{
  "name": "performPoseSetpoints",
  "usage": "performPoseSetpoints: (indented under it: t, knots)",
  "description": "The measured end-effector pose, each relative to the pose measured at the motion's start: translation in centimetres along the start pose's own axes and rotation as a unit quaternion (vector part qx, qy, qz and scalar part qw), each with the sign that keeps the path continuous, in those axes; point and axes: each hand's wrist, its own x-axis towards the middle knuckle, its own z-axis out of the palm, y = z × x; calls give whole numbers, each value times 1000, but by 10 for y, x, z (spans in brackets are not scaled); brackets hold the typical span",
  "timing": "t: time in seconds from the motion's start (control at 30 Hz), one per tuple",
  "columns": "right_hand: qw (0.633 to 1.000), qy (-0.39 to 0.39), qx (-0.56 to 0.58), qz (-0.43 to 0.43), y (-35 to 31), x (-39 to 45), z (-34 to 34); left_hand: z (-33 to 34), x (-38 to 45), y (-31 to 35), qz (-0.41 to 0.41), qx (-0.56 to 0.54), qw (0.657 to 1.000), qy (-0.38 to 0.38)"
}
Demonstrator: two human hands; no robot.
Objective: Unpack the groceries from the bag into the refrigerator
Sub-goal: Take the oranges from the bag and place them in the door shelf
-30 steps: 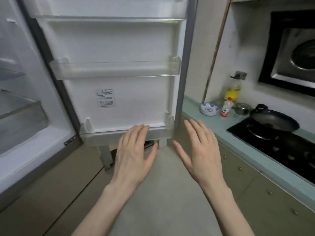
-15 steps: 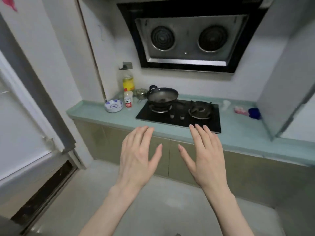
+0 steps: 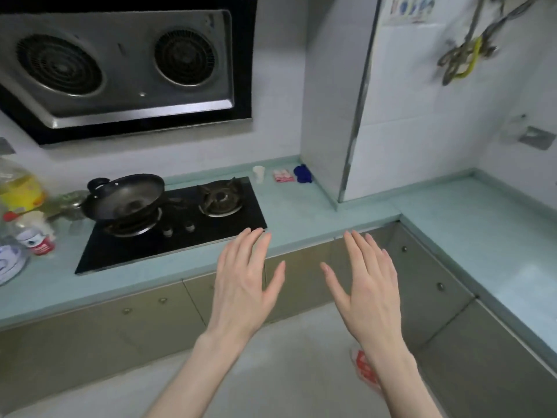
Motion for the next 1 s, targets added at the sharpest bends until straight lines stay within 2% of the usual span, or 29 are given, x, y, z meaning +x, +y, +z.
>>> performPoseSetpoints:
  t: [0.37, 0.7, 1.0]
  knots:
    - [988, 22, -78, 130, 76, 16, 26, 114, 70, 19, 92, -91, 986, -106]
    - [958, 28, -153, 239, 166, -10, 0, 214, 92, 95, 179, -162, 952, -188]
    - [954, 9, -134, 269, 265, -32, 4, 296, 85, 168, 199, -175, 941, -211]
